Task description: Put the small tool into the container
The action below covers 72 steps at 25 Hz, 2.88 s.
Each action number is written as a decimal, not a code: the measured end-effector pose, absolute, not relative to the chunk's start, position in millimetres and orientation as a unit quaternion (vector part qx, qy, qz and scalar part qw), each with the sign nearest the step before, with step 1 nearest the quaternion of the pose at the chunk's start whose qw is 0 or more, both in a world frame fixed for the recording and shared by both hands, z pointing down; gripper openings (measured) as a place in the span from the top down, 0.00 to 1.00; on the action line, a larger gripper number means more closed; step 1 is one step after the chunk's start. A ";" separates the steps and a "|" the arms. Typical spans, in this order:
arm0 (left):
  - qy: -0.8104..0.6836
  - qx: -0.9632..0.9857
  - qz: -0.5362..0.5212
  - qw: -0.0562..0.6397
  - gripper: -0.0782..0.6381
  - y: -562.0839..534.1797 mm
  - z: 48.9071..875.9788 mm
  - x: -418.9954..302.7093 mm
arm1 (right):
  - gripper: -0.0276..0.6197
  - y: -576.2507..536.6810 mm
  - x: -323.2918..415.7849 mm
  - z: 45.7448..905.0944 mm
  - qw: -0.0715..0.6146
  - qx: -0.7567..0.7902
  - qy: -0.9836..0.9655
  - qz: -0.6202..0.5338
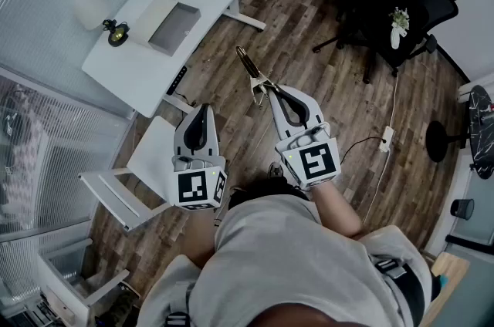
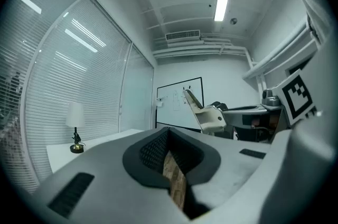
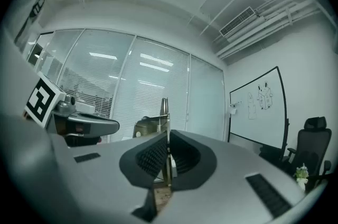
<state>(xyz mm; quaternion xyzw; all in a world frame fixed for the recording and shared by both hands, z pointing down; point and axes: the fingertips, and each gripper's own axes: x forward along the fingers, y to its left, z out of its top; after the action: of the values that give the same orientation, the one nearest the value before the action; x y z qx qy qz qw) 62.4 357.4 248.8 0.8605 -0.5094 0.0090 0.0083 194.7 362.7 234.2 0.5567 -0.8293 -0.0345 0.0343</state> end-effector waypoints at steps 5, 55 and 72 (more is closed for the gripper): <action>-0.510 0.860 0.017 0.010 0.86 357.7 252.8 79.0 | 0.91 362.2 211.0 239.0 0.036 0.552 -0.833 -0.025; -0.513 0.854 0.064 0.063 0.86 49.9 317.6 58.5 | 0.91 64.7 195.3 301.6 0.103 0.501 -0.859 -0.009; -0.635 0.757 0.074 0.131 0.86 -16.6 376.0 -31.8 | 0.91 -46.8 98.6 354.8 0.167 0.326 -0.930 -0.036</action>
<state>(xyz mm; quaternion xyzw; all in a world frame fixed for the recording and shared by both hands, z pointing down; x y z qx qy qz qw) -31.8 -16.6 376.0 0.7573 -0.6355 0.0742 0.1311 98.6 -46.8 354.8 0.3260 -0.9299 -0.0361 0.1667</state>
